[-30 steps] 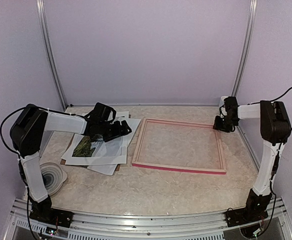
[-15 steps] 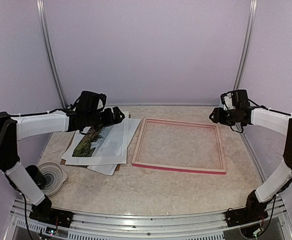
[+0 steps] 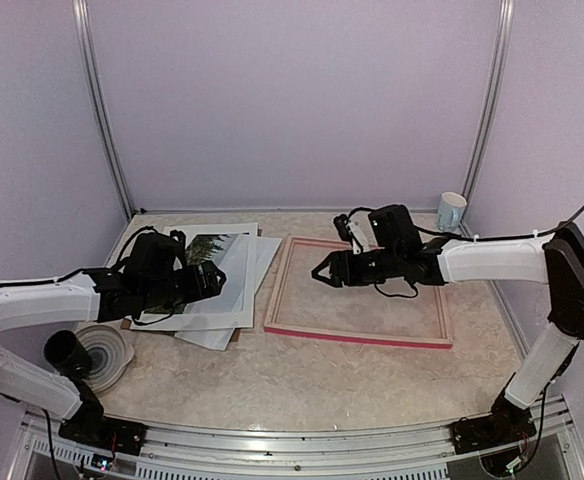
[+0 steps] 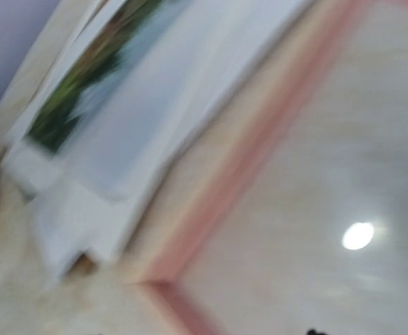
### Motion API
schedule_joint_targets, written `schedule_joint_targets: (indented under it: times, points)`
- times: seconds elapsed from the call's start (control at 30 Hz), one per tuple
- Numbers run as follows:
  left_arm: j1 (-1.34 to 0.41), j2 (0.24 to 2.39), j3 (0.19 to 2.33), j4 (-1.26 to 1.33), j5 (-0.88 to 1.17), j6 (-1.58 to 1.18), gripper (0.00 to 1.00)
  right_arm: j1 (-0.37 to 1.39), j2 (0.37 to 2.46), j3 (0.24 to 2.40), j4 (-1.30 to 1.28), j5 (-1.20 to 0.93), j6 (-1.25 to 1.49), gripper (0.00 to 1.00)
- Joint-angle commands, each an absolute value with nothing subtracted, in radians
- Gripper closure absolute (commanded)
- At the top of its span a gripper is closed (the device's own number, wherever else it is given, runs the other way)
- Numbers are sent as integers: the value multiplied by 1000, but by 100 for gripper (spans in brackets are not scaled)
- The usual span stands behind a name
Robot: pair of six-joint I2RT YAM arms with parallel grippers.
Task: Put the photo into the frame
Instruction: Pick up the mat board from the photo.
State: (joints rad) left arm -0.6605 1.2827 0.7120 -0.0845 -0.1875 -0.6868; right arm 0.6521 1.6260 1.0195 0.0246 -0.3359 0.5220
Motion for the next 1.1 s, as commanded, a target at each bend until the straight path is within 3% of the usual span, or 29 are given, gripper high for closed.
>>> schedule_joint_targets:
  times: [0.0, 0.53, 1.07]
  points:
    - [-677, 1220, 646, -38, -251, -732, 1, 790, 1777, 1173, 57, -349, 616, 38]
    - [-701, 981, 460, -33, -324, -793, 1, 915, 2179, 1585, -110, -266, 731, 37]
    - [-746, 1064, 370, 115, -402, -827, 1, 926, 2339, 1779, -234, -214, 846, 36]
